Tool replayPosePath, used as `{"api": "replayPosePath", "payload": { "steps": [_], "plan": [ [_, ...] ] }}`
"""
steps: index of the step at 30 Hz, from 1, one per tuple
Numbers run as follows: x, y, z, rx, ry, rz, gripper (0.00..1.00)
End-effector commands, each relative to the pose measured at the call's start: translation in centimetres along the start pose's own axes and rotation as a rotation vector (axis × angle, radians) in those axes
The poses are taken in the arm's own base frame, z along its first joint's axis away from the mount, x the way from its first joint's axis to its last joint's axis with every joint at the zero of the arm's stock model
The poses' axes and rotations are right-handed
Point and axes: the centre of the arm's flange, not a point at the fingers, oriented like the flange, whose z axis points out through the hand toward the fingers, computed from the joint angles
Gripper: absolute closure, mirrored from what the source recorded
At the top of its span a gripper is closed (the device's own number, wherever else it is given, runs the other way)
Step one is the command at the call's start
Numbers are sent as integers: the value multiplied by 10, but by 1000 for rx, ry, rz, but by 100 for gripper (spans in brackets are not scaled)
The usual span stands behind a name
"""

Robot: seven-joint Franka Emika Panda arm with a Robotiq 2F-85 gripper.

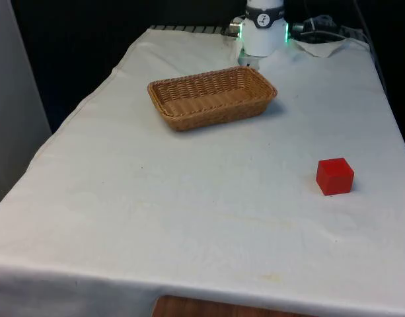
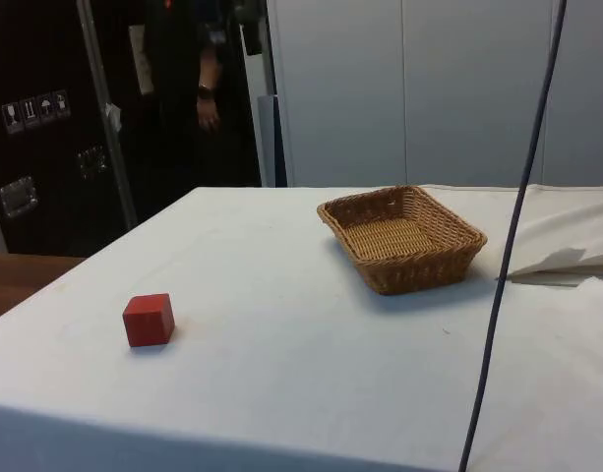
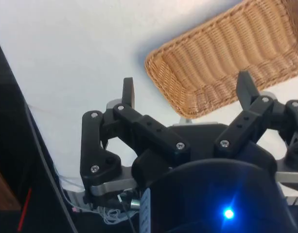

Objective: Pick up the cube and place it into the basket.

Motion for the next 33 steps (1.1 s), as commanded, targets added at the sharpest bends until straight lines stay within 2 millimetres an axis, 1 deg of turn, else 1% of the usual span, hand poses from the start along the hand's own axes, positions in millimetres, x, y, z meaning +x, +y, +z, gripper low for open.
{"api": "replayPosePath", "payload": {
  "steps": [1,2,8,9,10,16,19,25,27,32,33],
  "plan": [
    [2,-3,0,-1,3,-1,0],
    [7,-9,1,-8,3,3,0],
    [21,-25,2,-19,15,6,0],
    [19,-22,2,-12,11,1,0],
    [23,-28,3,-22,16,7,0],
    [36,-43,4,-33,26,13,0],
    [37,-45,5,-31,26,11,0],
    [51,-63,8,-53,38,21,0],
    [52,-64,9,-50,36,19,0],
    [64,-77,13,-69,45,25,0],
    [64,-77,13,-69,45,25,0]
  ]
}}
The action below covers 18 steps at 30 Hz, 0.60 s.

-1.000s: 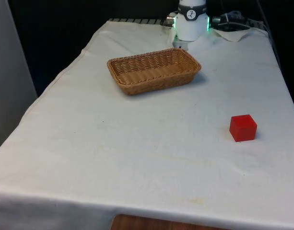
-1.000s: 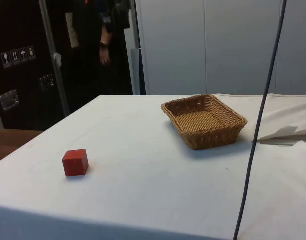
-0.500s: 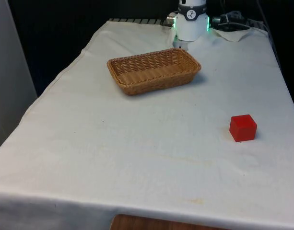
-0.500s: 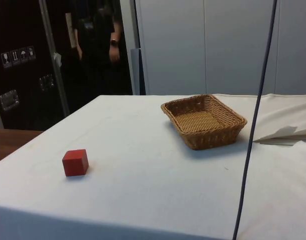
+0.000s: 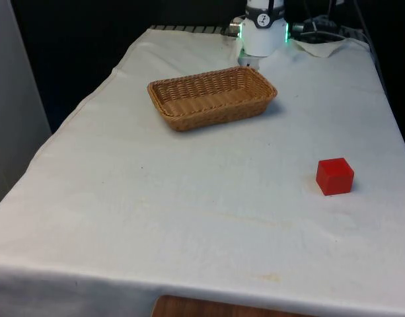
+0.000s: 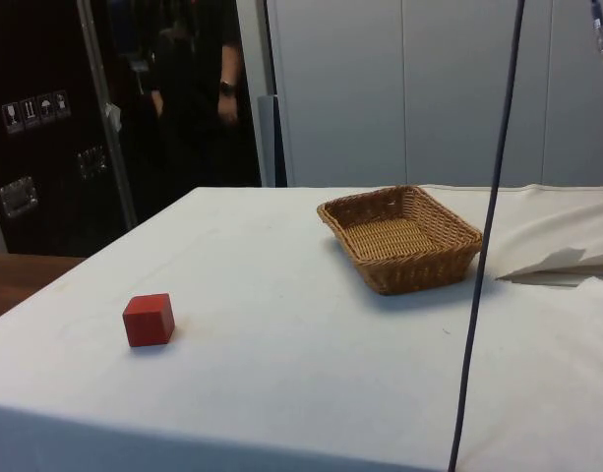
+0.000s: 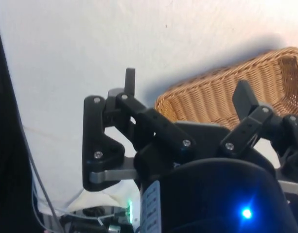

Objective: Pick up the cube and place it into the basket.

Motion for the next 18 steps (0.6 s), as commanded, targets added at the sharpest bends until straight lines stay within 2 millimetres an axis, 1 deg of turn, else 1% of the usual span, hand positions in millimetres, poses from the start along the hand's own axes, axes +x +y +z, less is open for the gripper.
{"api": "replayPosePath", "payload": {
  "steps": [1,2,3,4,7,11,12,13,15,17,18],
  "plan": [
    [4,-5,2,-8,2,4,0],
    [6,-7,4,-10,3,6,0],
    [4,-4,2,-4,1,2,0],
    [8,-9,5,-11,5,6,0],
    [13,-15,9,-13,9,8,0],
    [19,-26,20,-17,13,8,0],
    [19,-28,22,-18,14,8,0],
    [18,-25,20,-12,10,4,0],
    [22,-35,31,-24,17,5,0],
    [22,-36,33,-26,18,6,0],
    [23,-44,39,-32,18,3,0]
  ]
}}
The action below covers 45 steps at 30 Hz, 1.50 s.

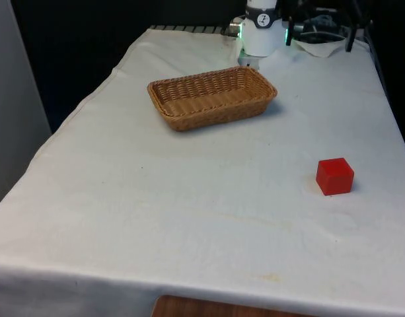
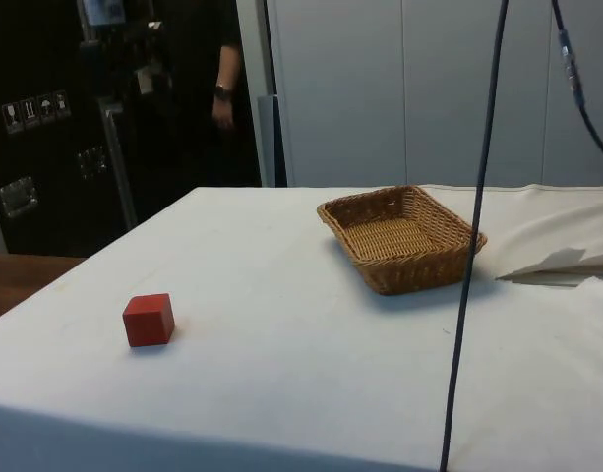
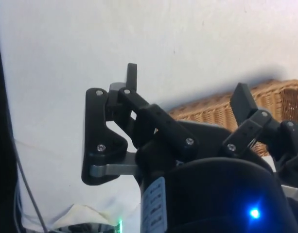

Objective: Pick up the cube and place it into the basket.

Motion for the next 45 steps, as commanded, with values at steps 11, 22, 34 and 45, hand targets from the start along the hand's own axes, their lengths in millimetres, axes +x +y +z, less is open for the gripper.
{"api": "replayPosePath", "payload": {
  "steps": [11,22,34,45],
  "plan": [
    [3,-37,33,-40,4,-1,0],
    [5,-58,62,-75,16,-36,0],
    [5,-72,89,-106,36,-103,0],
    [7,-82,117,-115,76,-155,0]
  ]
}}
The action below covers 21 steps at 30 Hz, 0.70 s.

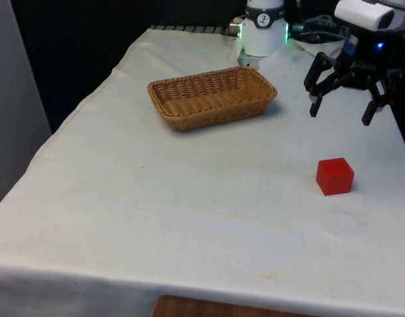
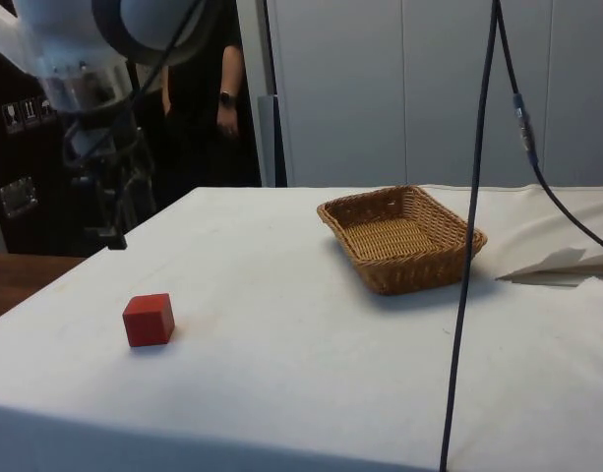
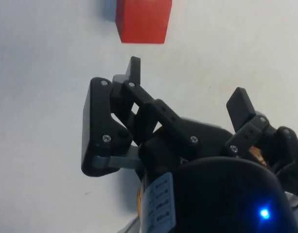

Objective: Pick up the cube and place it into the basket.

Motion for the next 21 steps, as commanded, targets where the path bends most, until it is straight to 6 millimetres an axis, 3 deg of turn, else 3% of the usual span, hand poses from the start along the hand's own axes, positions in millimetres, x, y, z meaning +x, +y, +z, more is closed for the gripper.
{"api": "replayPosePath", "payload": {
  "steps": [1,9,21],
  "plan": [
    [0,-1,1,4,16,-5,0],
    [-1,-4,10,28,59,-23,0],
    [-2,7,24,99,82,-21,0]
  ]
}}
